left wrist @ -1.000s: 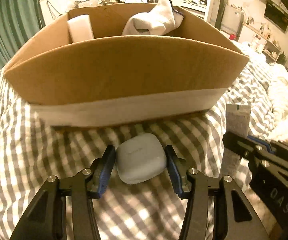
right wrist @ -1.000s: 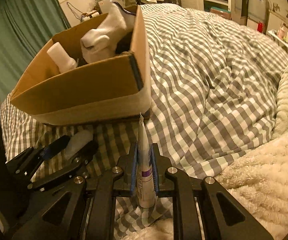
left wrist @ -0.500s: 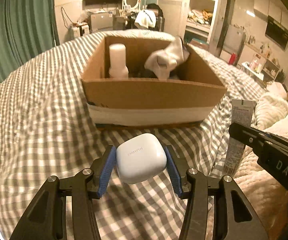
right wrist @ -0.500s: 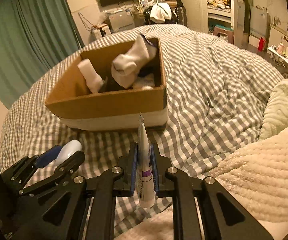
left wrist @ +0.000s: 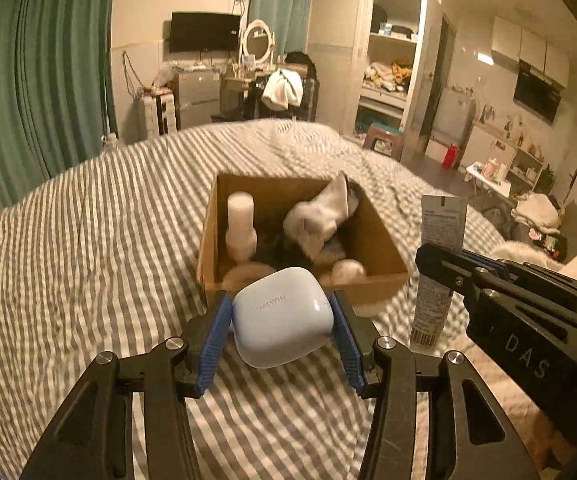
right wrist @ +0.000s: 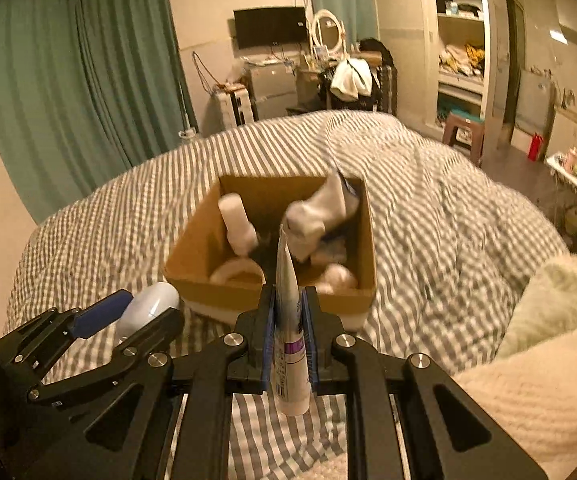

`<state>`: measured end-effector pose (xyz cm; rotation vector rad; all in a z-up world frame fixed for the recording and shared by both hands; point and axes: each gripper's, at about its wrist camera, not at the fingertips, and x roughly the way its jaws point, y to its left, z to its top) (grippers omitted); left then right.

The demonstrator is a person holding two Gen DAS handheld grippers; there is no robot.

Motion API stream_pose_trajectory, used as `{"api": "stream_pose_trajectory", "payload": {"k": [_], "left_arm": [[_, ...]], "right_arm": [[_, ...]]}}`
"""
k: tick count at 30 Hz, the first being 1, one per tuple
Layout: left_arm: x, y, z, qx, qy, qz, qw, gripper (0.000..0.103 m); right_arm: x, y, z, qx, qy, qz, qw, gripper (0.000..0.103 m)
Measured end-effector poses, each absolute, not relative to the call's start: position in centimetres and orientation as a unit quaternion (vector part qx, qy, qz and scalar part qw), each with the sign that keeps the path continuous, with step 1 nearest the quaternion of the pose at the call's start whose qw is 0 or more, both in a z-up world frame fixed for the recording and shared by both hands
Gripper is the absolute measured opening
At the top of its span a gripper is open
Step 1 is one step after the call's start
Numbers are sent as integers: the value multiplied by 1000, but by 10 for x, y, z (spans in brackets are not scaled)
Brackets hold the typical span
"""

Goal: Organize objects
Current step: 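Carry the earbud case and tube over the box with both tools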

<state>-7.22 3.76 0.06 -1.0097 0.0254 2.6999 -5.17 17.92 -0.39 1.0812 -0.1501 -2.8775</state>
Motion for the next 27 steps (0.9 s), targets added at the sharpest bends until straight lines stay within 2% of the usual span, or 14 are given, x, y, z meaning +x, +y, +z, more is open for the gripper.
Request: {"api": "stream_pose_trajectory", "payload": {"k": [7, 14, 27], "left_arm": [[-113, 40, 23, -324, 9, 938, 118, 51], [-166, 47, 28, -316, 15, 943, 104, 51], [-225, 65, -35, -370, 40, 923, 97, 51]], "right_arm": [[-79, 175, 28, 325, -34, -944, 40, 12], [-124, 178, 34, 326, -25, -944, 46, 12], [-198, 197, -30, 392, -43, -918, 44, 12]]}}
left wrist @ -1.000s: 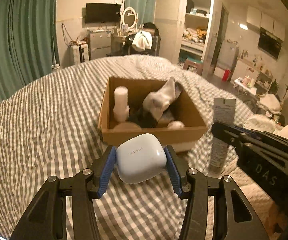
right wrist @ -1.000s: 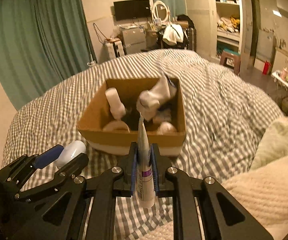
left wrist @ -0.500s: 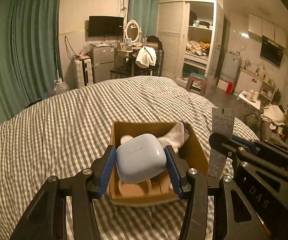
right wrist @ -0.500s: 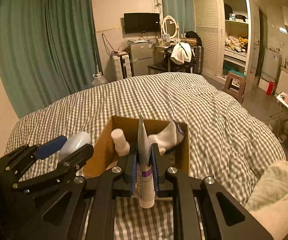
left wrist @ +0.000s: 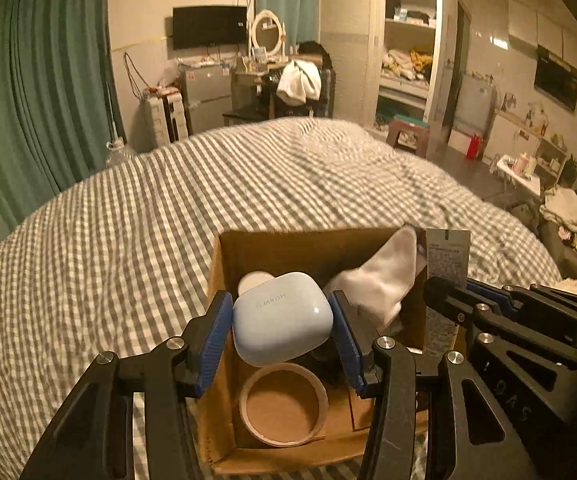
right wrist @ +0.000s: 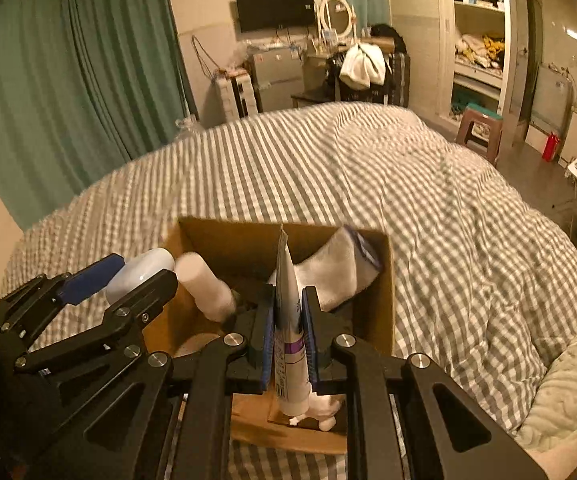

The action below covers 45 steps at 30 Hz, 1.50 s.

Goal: Organize objects

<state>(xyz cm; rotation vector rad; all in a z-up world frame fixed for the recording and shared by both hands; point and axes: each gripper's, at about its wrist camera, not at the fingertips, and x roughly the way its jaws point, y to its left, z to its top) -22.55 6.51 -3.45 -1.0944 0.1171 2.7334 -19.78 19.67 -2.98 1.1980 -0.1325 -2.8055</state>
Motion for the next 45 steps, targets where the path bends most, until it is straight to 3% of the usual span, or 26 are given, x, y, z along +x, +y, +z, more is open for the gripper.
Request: {"api": "stream_pose_trajectory", "payload": {"k": [15, 25, 27, 30, 35, 37, 45], "left_arm": [[-243, 69, -76, -414, 43, 903, 111, 50], [-234, 77, -78, -416, 62, 898, 128, 52], [-233, 78, -71, -414, 64, 899, 129, 56], [-229, 76, -58, -405, 68, 903, 127, 67], [-222, 68, -24, -377, 70, 917, 115, 83], [-217, 66, -8, -360, 74, 924, 108, 91], [-183, 50, 66, -287, 80, 951, 86, 100]], "right_arm": [[-222, 209, -87, 445, -70, -892, 44, 13], [-223, 212, -88, 441, -83, -892, 50, 14], [-222, 214, -83, 436, -88, -894, 50, 14], [-221, 215, -72, 429, -92, -898, 46, 26], [-214, 214, -42, 407, -94, -907, 44, 37], [-209, 215, -26, 394, -92, -914, 42, 50], [-166, 219, 53, 326, -76, -942, 25, 68]]}}
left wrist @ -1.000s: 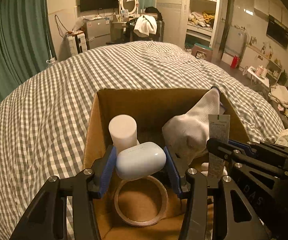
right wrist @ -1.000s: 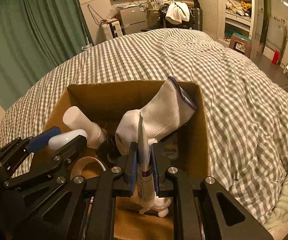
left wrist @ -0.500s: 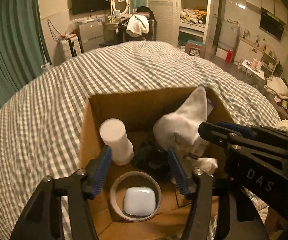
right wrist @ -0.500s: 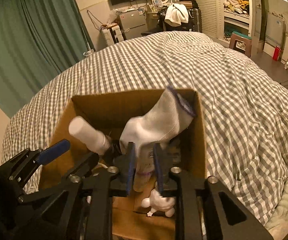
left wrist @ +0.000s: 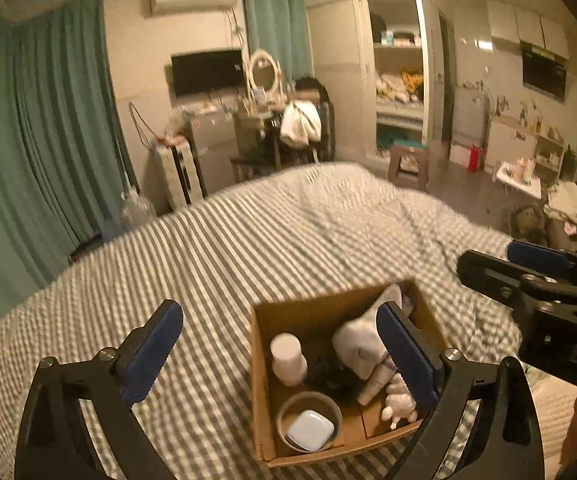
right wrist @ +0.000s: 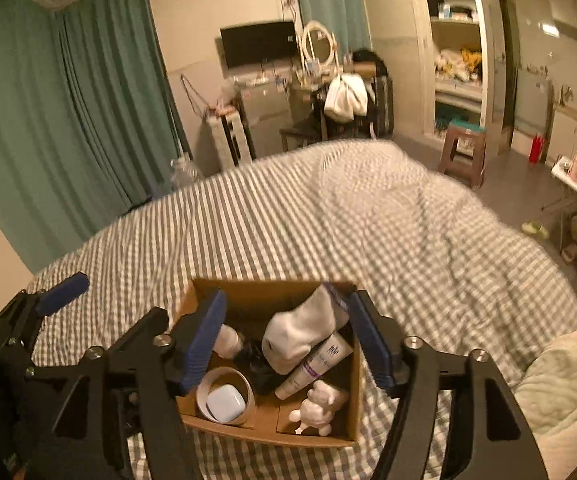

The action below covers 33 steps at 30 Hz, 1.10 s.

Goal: Organize objects

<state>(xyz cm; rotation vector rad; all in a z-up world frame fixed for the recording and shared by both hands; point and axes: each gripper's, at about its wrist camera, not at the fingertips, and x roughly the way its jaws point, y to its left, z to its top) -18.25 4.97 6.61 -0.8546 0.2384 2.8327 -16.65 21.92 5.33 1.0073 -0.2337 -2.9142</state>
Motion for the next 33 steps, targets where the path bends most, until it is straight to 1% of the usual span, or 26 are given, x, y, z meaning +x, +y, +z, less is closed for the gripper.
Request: {"api": "stream_pose_trajectory", "payload": {"k": [3, 6, 8, 12, 17, 25, 33], "left_arm": [[-166, 45, 89, -265, 73, 958, 80, 102], [-151, 41, 105, -249, 67, 963, 75, 103], [-139, 40, 116, -239, 64, 966, 69, 103], [-117, 41, 131, -221, 63, 971, 72, 103], [-84, 47, 140, -192, 71, 976, 70, 103], [-53, 41, 120, -181, 53, 981, 50, 103], [-48, 31, 73, -172, 47, 984, 24, 103]], "right_arm": [[-147, 217, 80, 300, -67, -951, 21, 76], [-128, 215, 99, 281, -61, -957, 20, 78], [-115, 213, 108, 270, -56, -961, 17, 81], [-82, 213, 126, 232, -50, -971, 17, 83], [-44, 218, 139, 192, -45, -980, 16, 92], [-6, 229, 119, 179, -36, -983, 1, 98], [-2, 238, 62, 193, -33, -981, 10, 98]]}}
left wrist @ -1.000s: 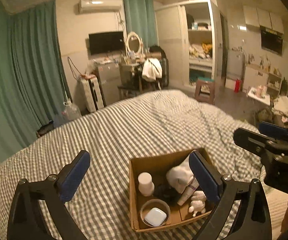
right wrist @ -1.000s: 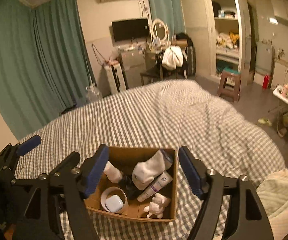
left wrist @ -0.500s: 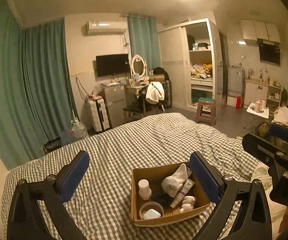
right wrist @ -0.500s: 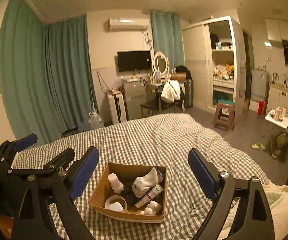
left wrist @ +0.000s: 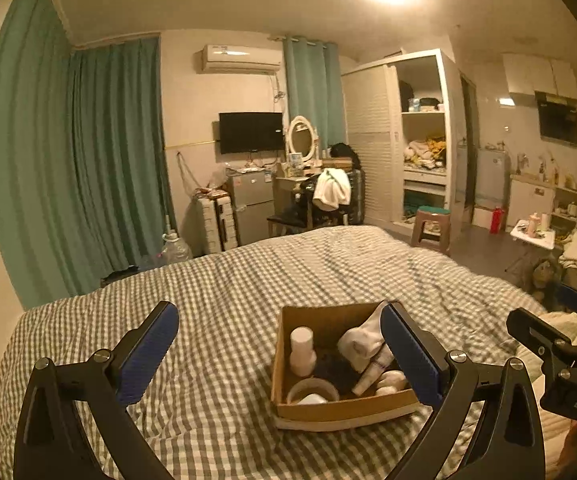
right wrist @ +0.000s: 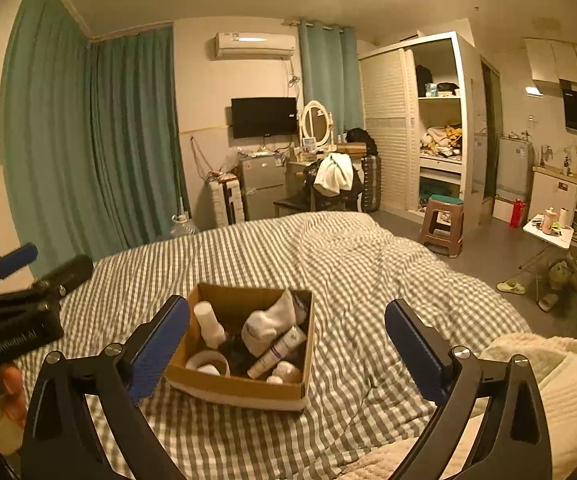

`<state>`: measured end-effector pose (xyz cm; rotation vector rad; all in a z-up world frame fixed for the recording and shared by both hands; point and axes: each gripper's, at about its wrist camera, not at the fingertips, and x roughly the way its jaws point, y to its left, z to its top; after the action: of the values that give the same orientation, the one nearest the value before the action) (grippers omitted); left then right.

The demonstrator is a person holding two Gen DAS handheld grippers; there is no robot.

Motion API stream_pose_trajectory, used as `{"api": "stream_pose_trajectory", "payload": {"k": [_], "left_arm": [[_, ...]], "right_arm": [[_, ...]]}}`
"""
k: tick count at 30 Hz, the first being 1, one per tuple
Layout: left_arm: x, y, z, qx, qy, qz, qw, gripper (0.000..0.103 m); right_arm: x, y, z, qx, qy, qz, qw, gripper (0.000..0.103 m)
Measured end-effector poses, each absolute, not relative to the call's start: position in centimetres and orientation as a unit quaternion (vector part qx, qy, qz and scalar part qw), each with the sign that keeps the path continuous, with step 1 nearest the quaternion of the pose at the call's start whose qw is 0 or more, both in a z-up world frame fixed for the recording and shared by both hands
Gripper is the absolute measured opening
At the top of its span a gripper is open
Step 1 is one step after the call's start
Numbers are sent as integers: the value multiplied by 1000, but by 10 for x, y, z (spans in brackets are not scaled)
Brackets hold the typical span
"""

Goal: Organize objects

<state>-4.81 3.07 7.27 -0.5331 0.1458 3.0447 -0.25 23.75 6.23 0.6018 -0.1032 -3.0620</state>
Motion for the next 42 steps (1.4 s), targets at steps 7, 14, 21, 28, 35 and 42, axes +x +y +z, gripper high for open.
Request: {"api": "stream_pose_trajectory", "payload": {"k": [7, 14, 21, 28, 35, 42], "left_arm": [[-48, 35, 27, -182, 53, 982, 17, 103], [-51, 37, -5, -220, 60, 973, 14, 103], [-50, 37, -9, -231, 59, 971, 17, 103], [-46, 35, -8, -234, 57, 970, 17, 103], [-47, 33, -6, -237, 54, 970, 15, 103], [-46, 33, -3, -238, 51, 970, 14, 103]], "right_arm": [[-15, 238, 12, 211, -47, -976, 14, 98], [-20, 238, -15, 226, -42, -973, -3, 98], [-23, 236, -21, 235, -42, -971, -5, 98], [-23, 233, -26, 241, -39, -970, -4, 98], [-23, 232, -28, 243, -38, -969, -3, 98], [-22, 232, -28, 243, -38, -969, -1, 98]]}}
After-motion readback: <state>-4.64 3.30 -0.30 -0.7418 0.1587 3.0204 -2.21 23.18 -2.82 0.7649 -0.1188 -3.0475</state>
